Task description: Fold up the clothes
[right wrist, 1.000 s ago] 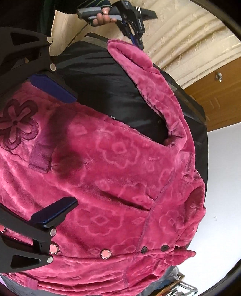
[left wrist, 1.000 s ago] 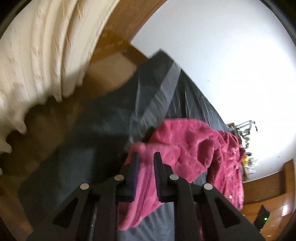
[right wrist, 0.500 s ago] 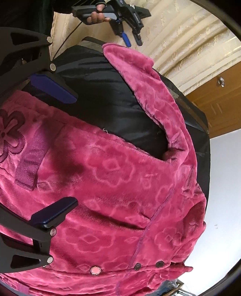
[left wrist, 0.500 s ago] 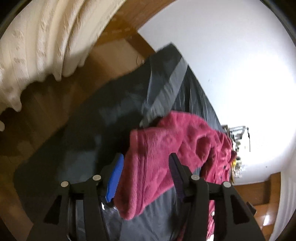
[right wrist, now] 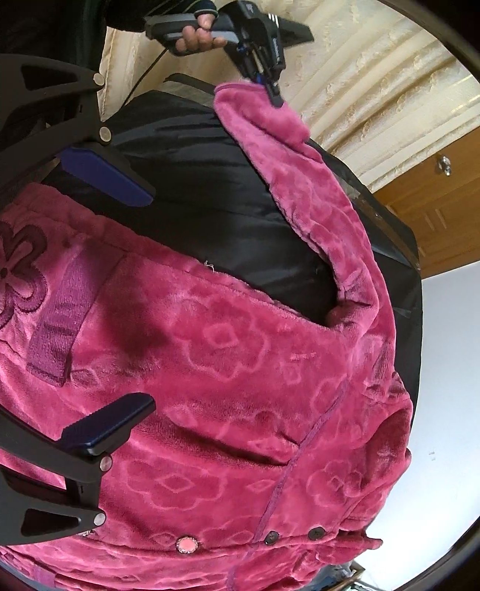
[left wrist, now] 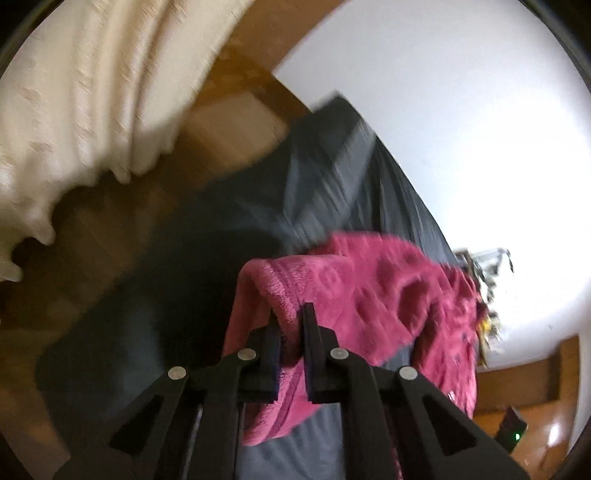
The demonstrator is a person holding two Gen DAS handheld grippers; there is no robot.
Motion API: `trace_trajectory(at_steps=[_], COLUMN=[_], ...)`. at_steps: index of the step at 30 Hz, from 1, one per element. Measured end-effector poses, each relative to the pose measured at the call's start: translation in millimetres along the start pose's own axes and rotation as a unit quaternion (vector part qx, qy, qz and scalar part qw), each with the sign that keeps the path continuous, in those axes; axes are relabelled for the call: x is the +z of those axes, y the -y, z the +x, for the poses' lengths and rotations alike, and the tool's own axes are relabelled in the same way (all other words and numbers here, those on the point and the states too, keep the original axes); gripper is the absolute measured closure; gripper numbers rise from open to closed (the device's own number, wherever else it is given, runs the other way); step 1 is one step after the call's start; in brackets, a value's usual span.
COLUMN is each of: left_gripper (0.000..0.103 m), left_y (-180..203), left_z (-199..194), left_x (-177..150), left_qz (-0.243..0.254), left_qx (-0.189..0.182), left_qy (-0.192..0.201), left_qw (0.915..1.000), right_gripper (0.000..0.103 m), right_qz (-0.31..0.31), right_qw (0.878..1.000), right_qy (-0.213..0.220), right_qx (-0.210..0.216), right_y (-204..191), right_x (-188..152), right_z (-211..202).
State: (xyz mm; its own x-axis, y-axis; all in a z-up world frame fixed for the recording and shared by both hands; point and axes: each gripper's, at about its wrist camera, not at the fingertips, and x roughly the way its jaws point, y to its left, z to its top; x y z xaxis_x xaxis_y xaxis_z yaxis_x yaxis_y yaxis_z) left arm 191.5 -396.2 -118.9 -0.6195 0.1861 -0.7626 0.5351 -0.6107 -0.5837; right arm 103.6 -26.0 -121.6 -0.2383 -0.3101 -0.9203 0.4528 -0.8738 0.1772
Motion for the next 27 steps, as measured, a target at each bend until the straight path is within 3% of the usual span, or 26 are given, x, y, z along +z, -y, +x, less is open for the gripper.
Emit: trace_trajectory(at_steps=[6, 13, 16, 19, 24, 27], left_gripper=[0.095, 0.095, 0.094, 0.090, 0.063, 0.058], left_y=[-25.8, -35.9, -37.1, -32.6, -24.8, -22.7], left_z=[-45.7, -21.3, -17.1, -21.5, -33.5, -40.0], left_x=[11.7, 10.1, 16.1, 23.7, 31.8, 35.8], left_qz=[-0.019, -0.009, -0.016, -0.007, 0.003, -0.001], left_qx=[0.058, 0.094, 0.097, 0.107, 0.134, 0.144], left_qy=[0.065, 0.033, 0.039, 0.048, 0.070, 0.082], left_qw=[0.9960, 0.9950, 0.9944, 0.9931, 0.9886, 0.9861], right_gripper=[0.000, 0.000, 0.000, 0.000, 0.000, 0.000], right_qz=[0.009, 0.007, 0.007, 0.009, 0.025, 0.037], right_qw=[1.000, 1.000, 1.000, 0.999, 0.997, 0.996], right_qy=[-0.001, 0.007, 0.010, 0.027, 0.049, 0.055], right_qx=[-0.005, -0.017, -0.023, -0.034, -0.059, -0.068], right_y=[6.6, 9.9, 11.3, 18.9, 33.0, 36.7], right_x=[-0.7, 9.0, 13.1, 28.4, 65.7, 90.8], right_z=[2.6, 4.2, 4.9, 1.3, 3.4, 11.8])
